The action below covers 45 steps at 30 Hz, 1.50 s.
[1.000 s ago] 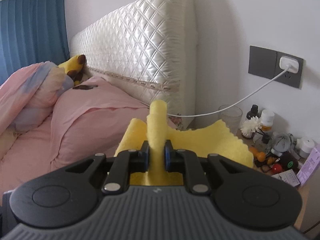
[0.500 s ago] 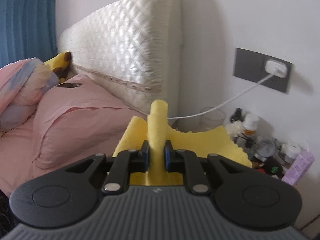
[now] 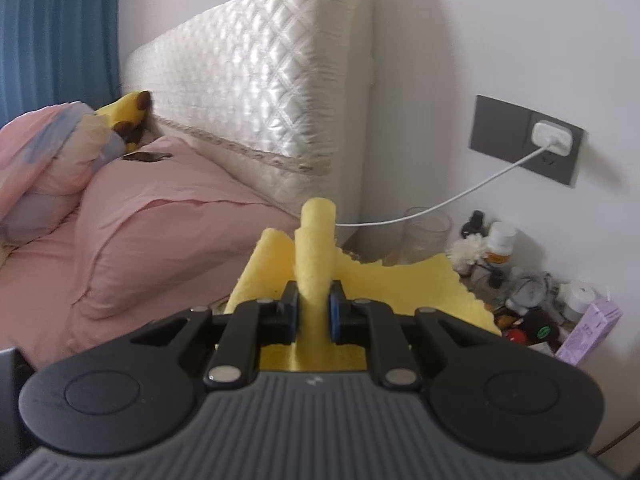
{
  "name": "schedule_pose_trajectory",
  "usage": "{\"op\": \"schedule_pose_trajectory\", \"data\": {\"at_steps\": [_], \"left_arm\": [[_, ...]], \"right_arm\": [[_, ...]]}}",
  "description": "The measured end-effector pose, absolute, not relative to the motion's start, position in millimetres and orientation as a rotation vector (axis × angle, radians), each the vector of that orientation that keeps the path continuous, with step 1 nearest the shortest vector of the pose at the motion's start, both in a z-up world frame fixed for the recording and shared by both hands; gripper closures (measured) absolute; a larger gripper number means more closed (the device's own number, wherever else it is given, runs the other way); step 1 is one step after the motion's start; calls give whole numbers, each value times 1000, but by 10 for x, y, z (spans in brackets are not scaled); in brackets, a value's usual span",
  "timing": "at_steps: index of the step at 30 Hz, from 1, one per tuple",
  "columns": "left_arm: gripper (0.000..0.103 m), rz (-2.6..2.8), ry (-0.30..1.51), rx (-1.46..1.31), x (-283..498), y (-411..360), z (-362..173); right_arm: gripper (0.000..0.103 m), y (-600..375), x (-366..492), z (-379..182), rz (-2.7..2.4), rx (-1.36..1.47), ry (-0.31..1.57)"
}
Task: Clean container
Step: 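Wipe the tin's lid with the cloth in the right gripper while the left gripper holds the tin, then tilt the tin with the left gripper and bring the cloth to its side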
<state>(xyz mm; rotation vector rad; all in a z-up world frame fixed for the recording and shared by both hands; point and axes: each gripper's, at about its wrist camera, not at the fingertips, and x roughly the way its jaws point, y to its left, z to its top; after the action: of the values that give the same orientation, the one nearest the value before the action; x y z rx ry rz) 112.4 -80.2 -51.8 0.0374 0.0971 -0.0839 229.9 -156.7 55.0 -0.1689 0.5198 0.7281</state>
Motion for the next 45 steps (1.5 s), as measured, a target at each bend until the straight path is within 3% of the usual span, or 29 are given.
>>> {"op": "schedule_pose_trajectory", "data": {"at_steps": [45], "left_arm": [[24, -118, 83, 47, 1289, -590, -513]], "right_arm": [[87, -1570, 2188, 511, 739, -73, 512]]}}
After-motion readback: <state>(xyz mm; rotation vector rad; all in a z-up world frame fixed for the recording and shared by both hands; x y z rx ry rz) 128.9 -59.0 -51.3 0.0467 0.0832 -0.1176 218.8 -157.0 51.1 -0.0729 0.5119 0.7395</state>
